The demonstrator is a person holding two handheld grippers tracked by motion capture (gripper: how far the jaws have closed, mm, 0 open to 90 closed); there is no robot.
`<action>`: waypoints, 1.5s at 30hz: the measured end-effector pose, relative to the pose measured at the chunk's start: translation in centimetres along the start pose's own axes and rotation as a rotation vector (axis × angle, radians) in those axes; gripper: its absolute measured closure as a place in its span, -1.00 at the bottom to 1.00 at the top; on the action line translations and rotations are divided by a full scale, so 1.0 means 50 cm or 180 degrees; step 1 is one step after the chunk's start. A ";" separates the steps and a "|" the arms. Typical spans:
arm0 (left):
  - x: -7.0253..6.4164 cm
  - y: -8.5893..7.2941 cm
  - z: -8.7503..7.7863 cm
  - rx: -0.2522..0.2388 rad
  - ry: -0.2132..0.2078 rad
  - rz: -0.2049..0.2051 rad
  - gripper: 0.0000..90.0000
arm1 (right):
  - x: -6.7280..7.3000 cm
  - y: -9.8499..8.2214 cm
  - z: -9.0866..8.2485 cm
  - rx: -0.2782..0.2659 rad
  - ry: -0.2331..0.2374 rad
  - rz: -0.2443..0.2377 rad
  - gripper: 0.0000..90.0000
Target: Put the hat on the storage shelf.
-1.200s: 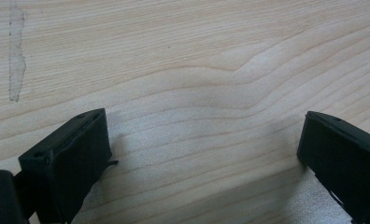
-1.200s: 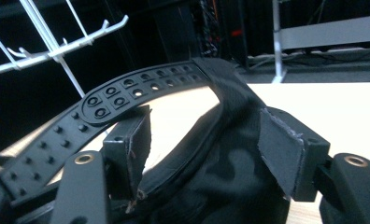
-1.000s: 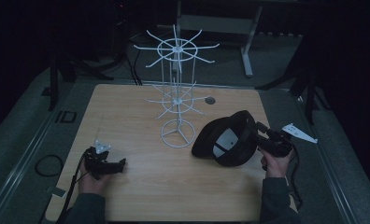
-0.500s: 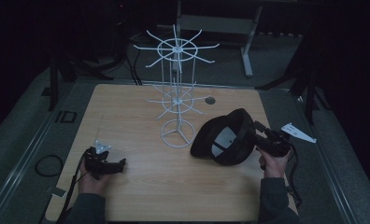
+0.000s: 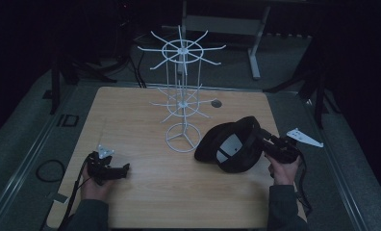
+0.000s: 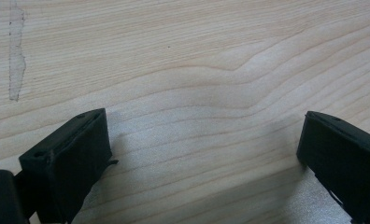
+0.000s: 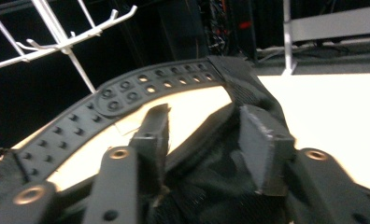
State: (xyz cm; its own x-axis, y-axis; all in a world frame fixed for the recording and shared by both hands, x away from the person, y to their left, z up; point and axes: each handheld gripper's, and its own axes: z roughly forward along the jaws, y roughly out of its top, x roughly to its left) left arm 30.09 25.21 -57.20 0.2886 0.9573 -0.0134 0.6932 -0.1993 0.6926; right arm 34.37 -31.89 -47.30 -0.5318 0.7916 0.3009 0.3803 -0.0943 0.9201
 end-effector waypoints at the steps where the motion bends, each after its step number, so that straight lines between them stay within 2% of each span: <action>1: 0.000 0.000 0.000 0.0000 0.0000 0.0000 -0.93 | 0.000 0.000 0.000 0.0000 0.0000 0.0000 0.27; 6: 0.000 0.000 0.000 0.0000 0.0000 0.0001 -0.93 | -0.003 0.001 -0.004 0.0028 -0.0014 0.0081 0.82; 8: 0.000 0.000 0.000 -0.0001 0.0000 -0.0002 -0.93 | -0.002 0.005 -0.006 0.0019 -0.0014 0.0113 0.96; 15: 0.000 0.000 0.000 -0.0001 0.0000 -0.0002 -0.93 | 0.013 0.017 -0.009 0.0047 -0.0022 0.0104 1.00; 20: 0.000 0.000 0.000 -0.0002 0.0000 0.0001 -0.93 | 0.020 0.031 -0.013 -0.0029 0.0051 0.0211 1.00; 26: 0.000 0.000 0.000 0.0000 -0.0001 0.0001 -0.93 | 0.031 0.053 -0.021 -0.0157 0.0146 0.0247 1.00; 32: 0.000 0.000 0.000 0.0000 -0.0001 0.0001 -0.93 | 0.047 0.079 -0.032 -0.0271 0.0175 0.0196 1.00; 45: 0.000 0.000 0.000 -0.0001 -0.0002 -0.0006 -0.93 | 0.059 0.117 -0.040 -0.0357 0.0212 0.0174 1.00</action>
State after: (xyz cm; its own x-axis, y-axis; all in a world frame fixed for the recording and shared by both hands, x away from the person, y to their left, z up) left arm 30.08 25.20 -57.19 0.2878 0.9576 -0.0152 0.6936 -0.1975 0.6928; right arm 33.51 -31.29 -40.55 -0.5629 0.7420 0.3640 0.3252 -0.2061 0.9229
